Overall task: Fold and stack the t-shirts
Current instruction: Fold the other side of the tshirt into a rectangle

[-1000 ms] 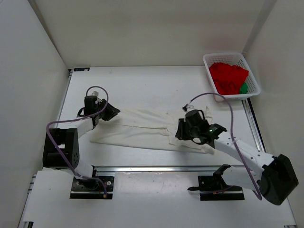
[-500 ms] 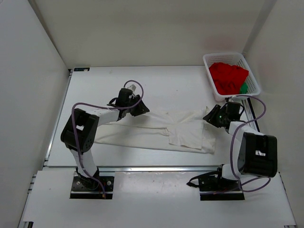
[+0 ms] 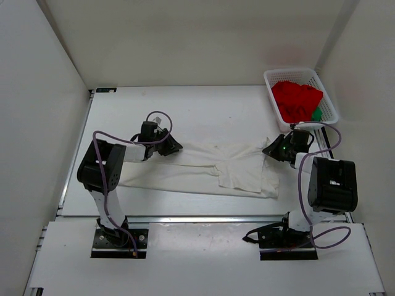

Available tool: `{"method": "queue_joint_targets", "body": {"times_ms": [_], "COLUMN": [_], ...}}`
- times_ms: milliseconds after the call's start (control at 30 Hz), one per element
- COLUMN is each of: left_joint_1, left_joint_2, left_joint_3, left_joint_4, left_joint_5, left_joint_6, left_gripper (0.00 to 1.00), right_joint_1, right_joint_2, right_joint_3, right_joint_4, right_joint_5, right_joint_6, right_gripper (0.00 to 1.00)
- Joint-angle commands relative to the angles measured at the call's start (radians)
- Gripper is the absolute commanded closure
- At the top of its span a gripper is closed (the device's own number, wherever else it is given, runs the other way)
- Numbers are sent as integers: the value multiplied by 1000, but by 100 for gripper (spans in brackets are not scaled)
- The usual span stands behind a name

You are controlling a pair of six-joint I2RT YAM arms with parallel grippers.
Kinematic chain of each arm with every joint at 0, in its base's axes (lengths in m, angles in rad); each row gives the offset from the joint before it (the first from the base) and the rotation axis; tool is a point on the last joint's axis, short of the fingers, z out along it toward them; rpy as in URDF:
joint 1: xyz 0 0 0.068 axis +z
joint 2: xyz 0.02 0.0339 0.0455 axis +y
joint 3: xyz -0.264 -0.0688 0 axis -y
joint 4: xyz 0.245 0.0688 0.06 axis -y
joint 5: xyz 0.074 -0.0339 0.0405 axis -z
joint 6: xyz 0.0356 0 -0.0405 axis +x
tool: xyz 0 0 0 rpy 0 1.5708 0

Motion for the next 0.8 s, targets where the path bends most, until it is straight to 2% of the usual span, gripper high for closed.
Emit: {"method": "queue_joint_targets", "body": {"times_ms": [0,133,267,400,567,600,667,767], "left_joint_1": [50,100,128,128,125,126,128,102], "left_joint_2": [-51,-76,-132,-166,-209,-223,-251,-332], "left_joint_3": [-74,-140,-212,-212,-206,-215,-224,-240], "left_joint_4": [31,63,106,117,93,89,96,71], "left_joint_5": [-19,-30,-45,-9,-11,-7,-4,-13], "left_joint_6": [-17,-52,-93,-96,-92,-92,-93,-78], "left_gripper": [60,60,60,60,60,60,60,60], "right_joint_1": [-7,-35,-27,-24,-4,0,-9,7], "right_joint_2": [-67,-166,-189,-110,-27,-42,-94,-249], "right_joint_3": [-28,-88,-94,-36,32,15,-14,-46], "right_joint_4": [67,7,-72,-65,-138,-131,-125,-161], "right_joint_5": [29,56,79,73,107,110,113,156], "right_joint_6": [25,37,33,34,5,7,5,-1], "right_gripper": [96,98,99,95,99,98,86,73]}}
